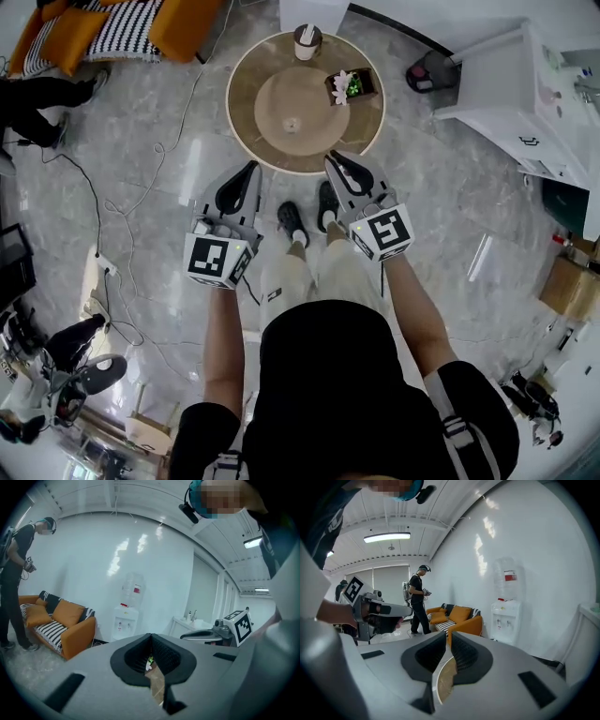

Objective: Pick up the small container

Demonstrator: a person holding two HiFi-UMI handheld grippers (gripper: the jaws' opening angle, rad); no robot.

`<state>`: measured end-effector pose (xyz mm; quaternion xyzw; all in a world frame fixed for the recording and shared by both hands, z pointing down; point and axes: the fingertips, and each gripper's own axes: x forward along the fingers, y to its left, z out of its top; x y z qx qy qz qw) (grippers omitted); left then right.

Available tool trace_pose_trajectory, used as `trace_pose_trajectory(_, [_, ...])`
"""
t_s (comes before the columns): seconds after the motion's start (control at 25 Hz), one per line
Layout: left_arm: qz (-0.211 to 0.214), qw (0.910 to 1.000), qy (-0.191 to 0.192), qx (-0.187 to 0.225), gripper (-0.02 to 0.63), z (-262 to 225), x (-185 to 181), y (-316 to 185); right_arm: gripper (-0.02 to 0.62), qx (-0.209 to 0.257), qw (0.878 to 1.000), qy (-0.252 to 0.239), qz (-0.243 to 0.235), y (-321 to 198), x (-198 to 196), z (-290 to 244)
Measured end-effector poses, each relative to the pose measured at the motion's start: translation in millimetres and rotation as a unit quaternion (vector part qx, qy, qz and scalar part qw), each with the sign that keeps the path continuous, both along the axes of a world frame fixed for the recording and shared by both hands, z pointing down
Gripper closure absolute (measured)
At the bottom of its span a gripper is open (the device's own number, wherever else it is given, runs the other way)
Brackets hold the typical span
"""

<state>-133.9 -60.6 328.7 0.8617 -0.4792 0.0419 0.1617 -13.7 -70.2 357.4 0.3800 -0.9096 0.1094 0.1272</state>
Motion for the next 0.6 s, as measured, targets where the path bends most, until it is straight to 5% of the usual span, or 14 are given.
trace_pose_trajectory(0.6, [-0.064,0.9976,0.008,-0.026,0.588,119.6,-4.8,-52.9,0.413,-0.043,0.999,0.013,-0.026,-61.7,-14.0,183.4])
